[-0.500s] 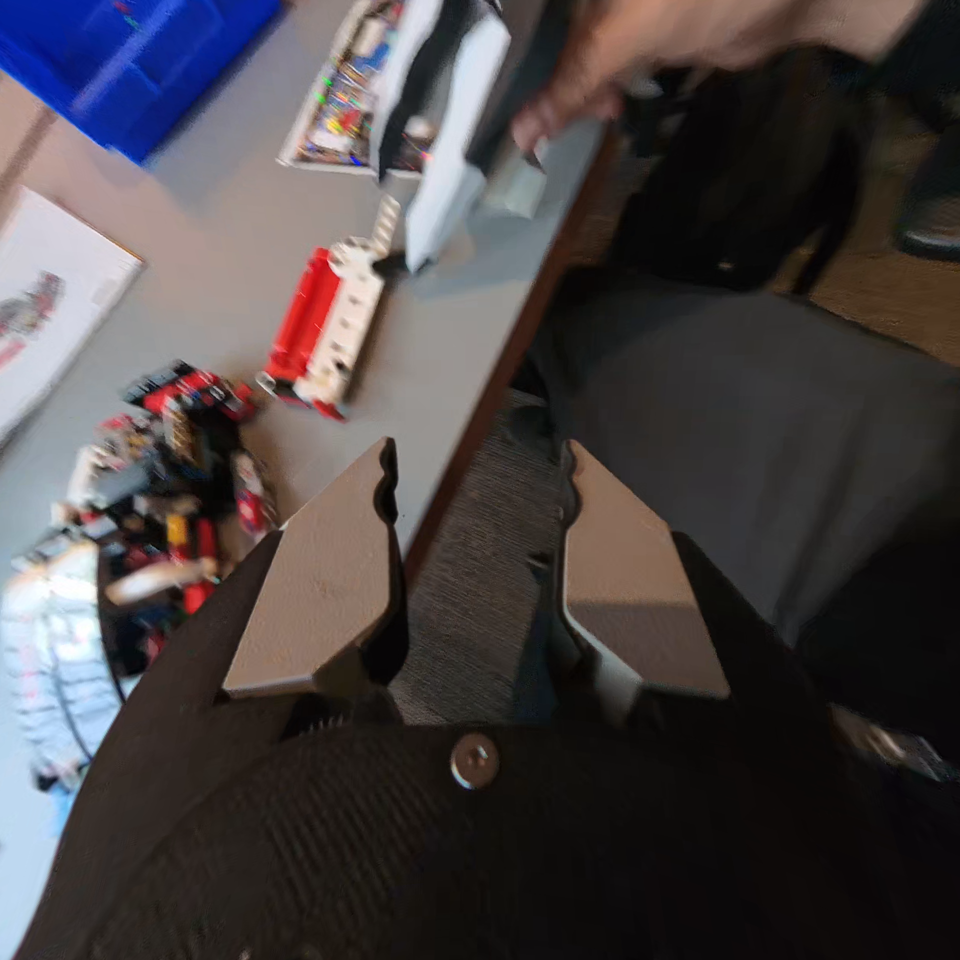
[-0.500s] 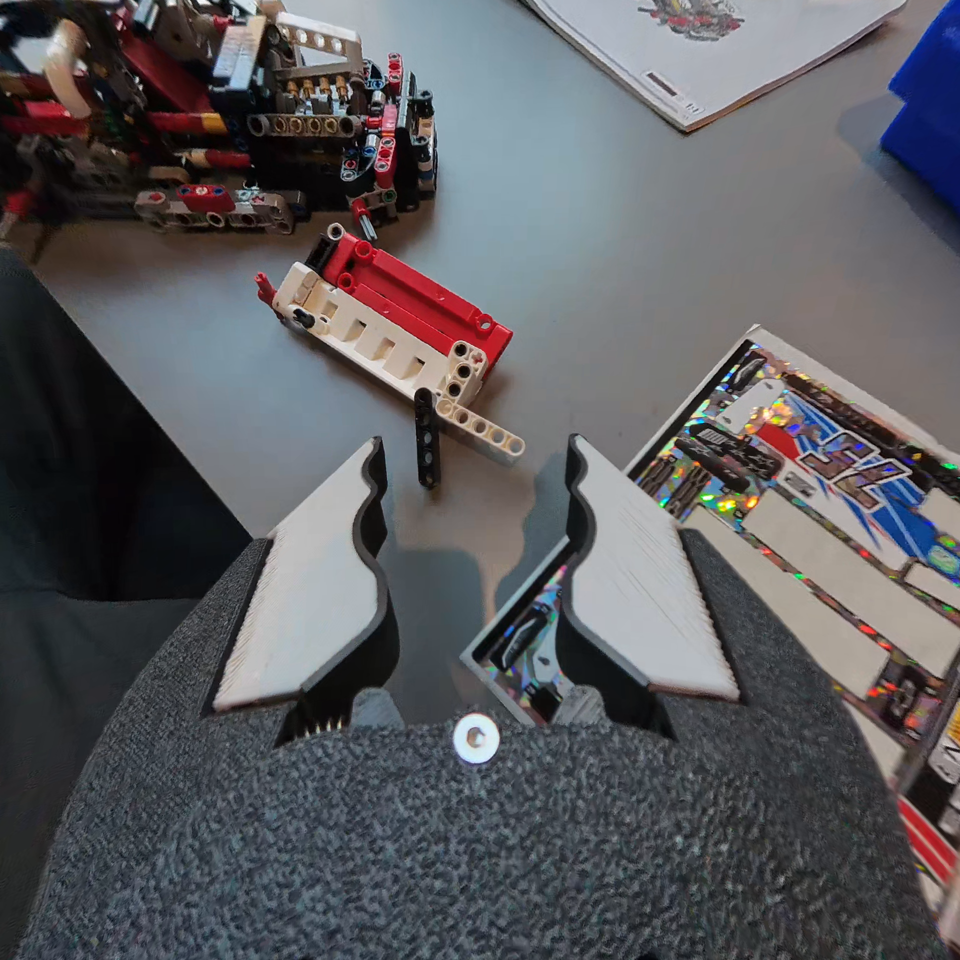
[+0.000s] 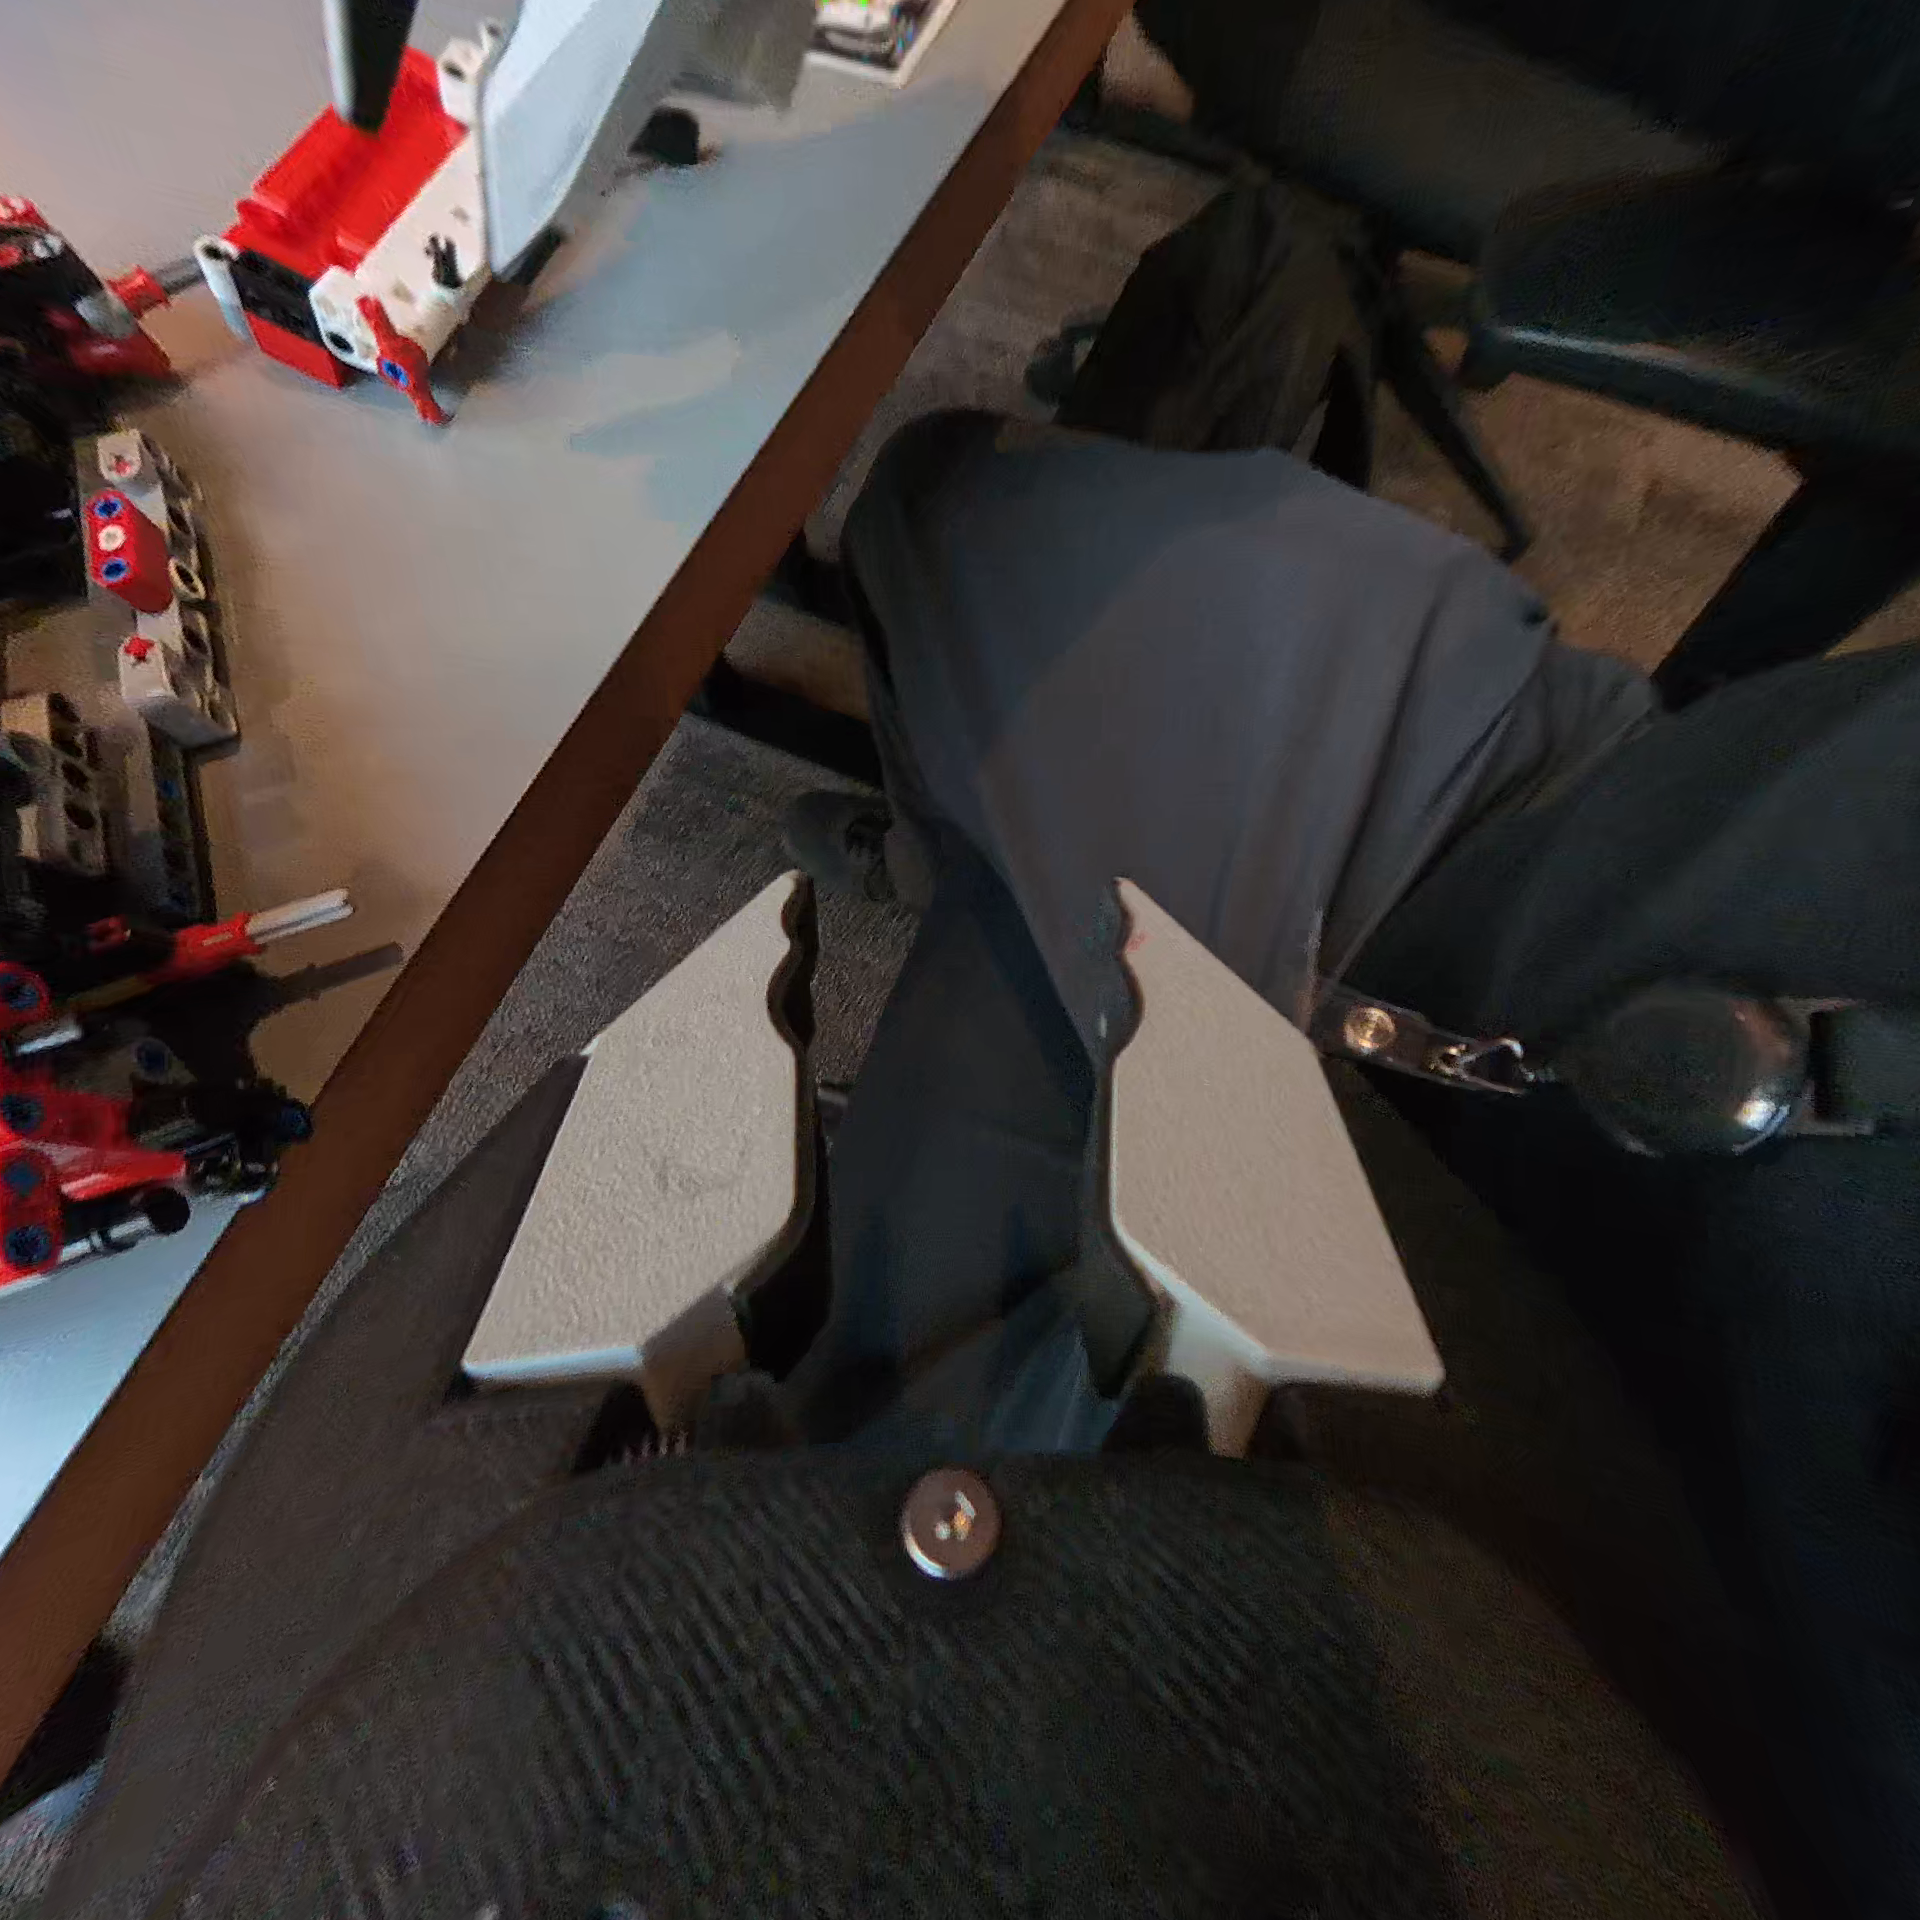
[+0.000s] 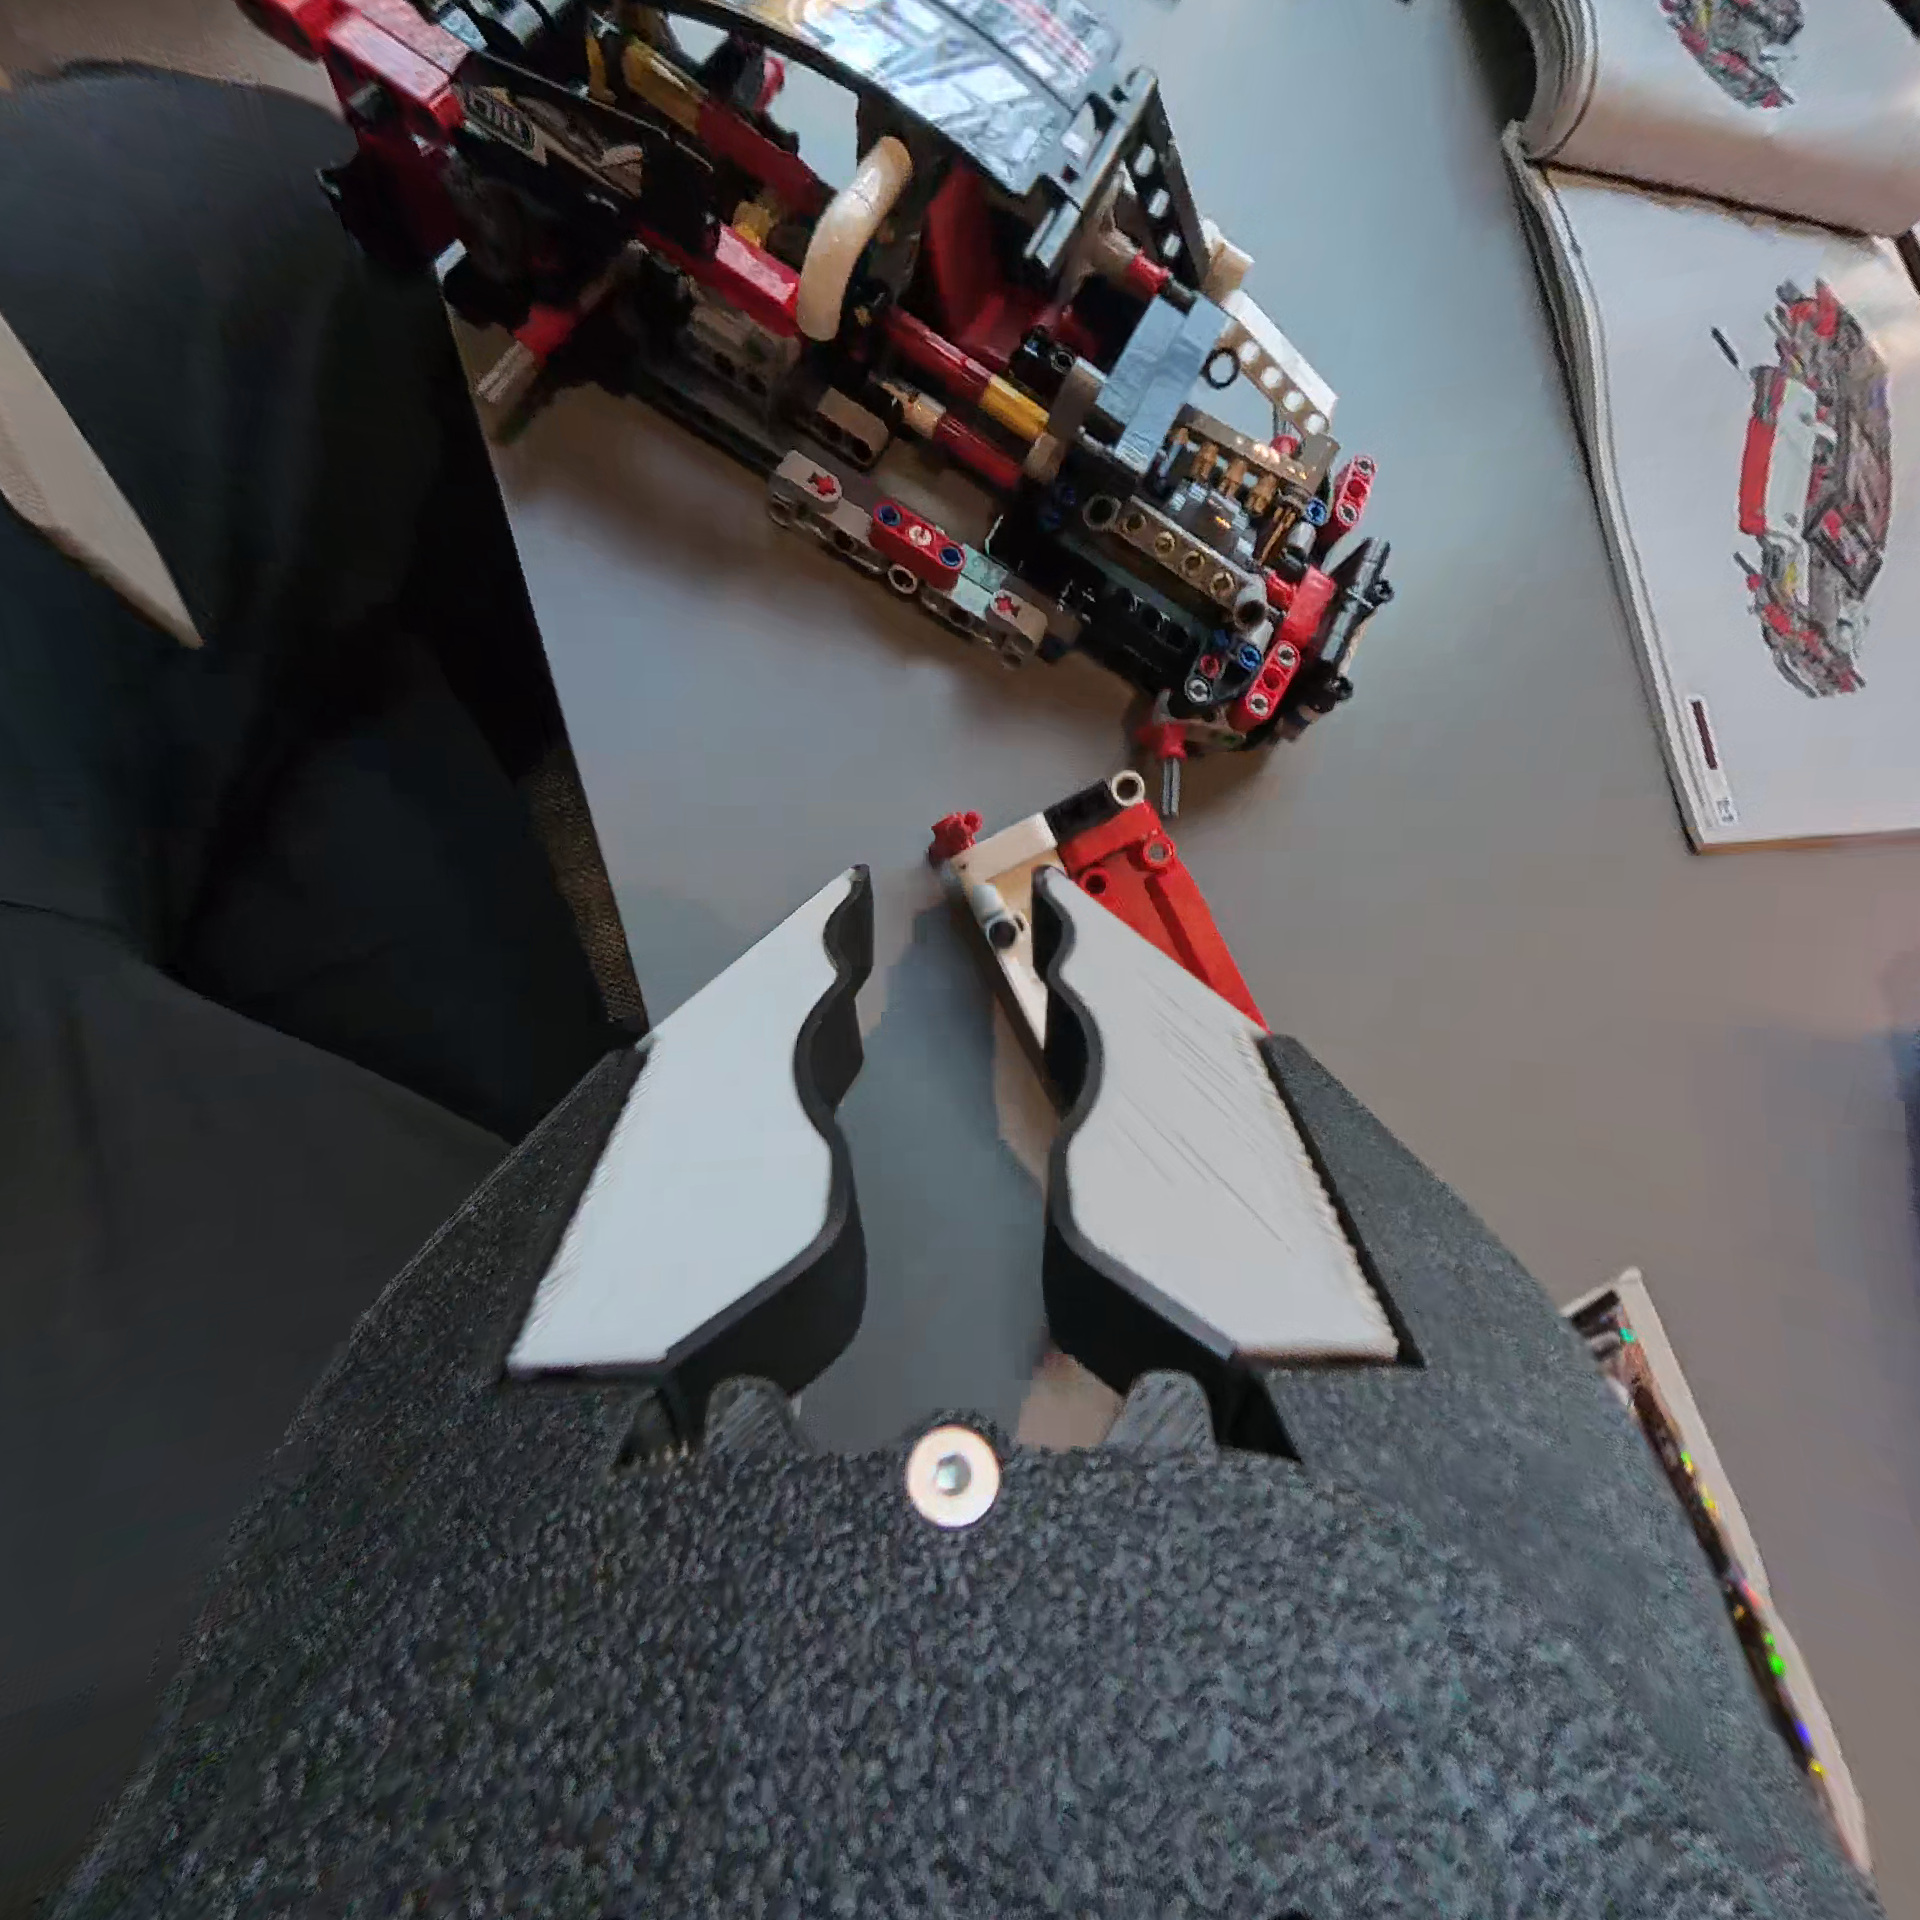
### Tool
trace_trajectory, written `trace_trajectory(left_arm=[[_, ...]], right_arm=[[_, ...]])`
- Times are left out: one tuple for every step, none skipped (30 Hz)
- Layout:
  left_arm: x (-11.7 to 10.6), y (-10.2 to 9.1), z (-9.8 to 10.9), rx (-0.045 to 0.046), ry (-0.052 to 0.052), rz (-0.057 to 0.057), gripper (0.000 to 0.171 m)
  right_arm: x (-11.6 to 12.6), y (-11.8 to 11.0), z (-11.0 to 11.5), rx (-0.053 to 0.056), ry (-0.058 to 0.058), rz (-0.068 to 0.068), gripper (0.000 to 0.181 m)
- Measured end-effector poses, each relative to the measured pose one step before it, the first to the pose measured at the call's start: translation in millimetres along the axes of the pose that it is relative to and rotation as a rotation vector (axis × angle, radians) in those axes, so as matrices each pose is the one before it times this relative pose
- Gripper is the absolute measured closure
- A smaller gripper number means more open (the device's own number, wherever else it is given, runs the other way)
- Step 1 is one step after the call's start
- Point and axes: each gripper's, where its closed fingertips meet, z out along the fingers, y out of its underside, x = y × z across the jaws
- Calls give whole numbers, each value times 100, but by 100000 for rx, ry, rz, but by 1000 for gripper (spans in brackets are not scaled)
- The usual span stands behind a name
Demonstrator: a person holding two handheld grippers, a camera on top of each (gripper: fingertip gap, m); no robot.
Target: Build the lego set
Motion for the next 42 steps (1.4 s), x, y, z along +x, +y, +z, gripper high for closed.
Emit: trace_trajectory(left_arm=[[-33,-87,152,451,381,93,119],[-95,28,228,-365,-484,320,119],[-64,-20,273,-351,-720,785,119],[38,-123,287,-488,-386,877,119],[69,-372,301,162,-401,1174,120],[85,-589,316,423,-351,1604,119],[-136,-829,372,1005,-1400,1831,118],[-314,-870,466,824,-1930,2051,119],[-327,-668,543,-67,-1313,1383,119],[-367,-551,499,-22,-1211,-517,119],[-215,-487,410,710,-103,-1338,119],[-160,-297,324,597,153,-1717,120],[-215,-166,238,384,-391,-1770,120],[-287,-114,175,520,-1125,-795,121],[-408,-34,177,136,-2019,-489,121],[-386,-18,224,-249,-1715,-433,121],[-339,-27,278,-586,-1448,-571,119],[-363,-76,321,-511,-1519,-784,118],[-401,-130,342,-390,-1718,-547,116],[-433,-171,362,-416,-1807,58,116],[-444,-152,391,-789,-1912,499,114],[-512,-201,400,-642,-2288,811,112],[-413,-271,408,-316,-1666,700,111],[-262,-292,413,-259,-461,193,111],[-236,-211,406,-634,-366,-418,109],[-165,-164,397,-851,-112,-26,108],[-234,-160,364,-524,-866,670,108],[-203,-151,353,-603,-1124,866,107],[-70,-163,341,-709,-624,890,107],[-4,-210,306,-482,-336,576,106],[34,-274,266,-185,-29,122,106],[118,-272,253,-67,509,-65,106],[27,-175,243,-516,72,335,106],[-234,-21,235,-1142,-1155,1060,107],[-286,12,220,-1166,-1137,1334,106],[-248,-90,127,-370,-546,651,106],[-270,-26,100,-954,-440,157,106],[-181,-26,92,-679,-38,268,106],[-38,-67,88,-46,492,411,106],[103,-61,102,270,1068,103,108],[254,-51,74,437,1972,-240,112],[190,-44,78,597,1606,-479,114]], right_arm=[[12,-213,429,-589,-1325,-1639,160],[186,-88,346,-739,-885,-717,161],[157,3,255,-556,-1513,25,161],[-6,40,190,-249,-2800,366,161],[24,95,103,-342,-2599,264,161],[-91,98,37,-503,-2769,-1028,157],[-275,77,30,-876,-3175,-2332,150],[1,30,107,-1233,-1106,-2416,150],[212,-115,205,-818,301,-2298,154],[219,-201,283,-463,172,-1891,158],[215,-180,342,-621,85,-1678,159],[174,-87,283,-732,309,-1962,164],[-22,4,194,-631,-410,-1897,173],[-250,83,102,-321,-1241,-1288,178],[-235,105,-31,201,-495,-601,178],[-306,104,-178,691,-391,-297,178],[-311,79,-290,1407,62,-26,178],[-289,-12,-346,2260,521,279,179],[-318,-25,-384,2785,462,244,179],[-400,11,-403,2937,200,-61,178],[-492,119,-405,2437,-440,-174,178],[-546,231,-370,1632,-810,-237,178],[-438,308,-325,903,-417,-14,178],[-378,346,-268,349,-340,128,178],[-263,352,-257,104,106,-8,178],[-181,289,-221,229,440,65,178],[-165,208,-199,575,242,538,178],[-119,126,-181,973,227,945,174],[-61,89,-222,1023,492,805,171],[-2,76,-291,1208,740,391,170],[-40,-18,-351,1839,341,445,170],[-27,-53,-349,2172,-134,908,170],[27,-3,-335,1873,-237,1238,172],[47,57,-287,1421,-380,1179,176],[22,45,-241,1257,-569,904,176],[15,39,-156,830,-542,518,176],[66,94,-87,56,-205,-82,176],[122,144,4,-737,184,-870,176],[154,89,40,-1088,473,-1740,176],[76,-46,81,-844,73,-2306,176],[-69,-152,98,-759,-928,-2314,174],[-111,-204,119,-884,-1255,-2332,174]])
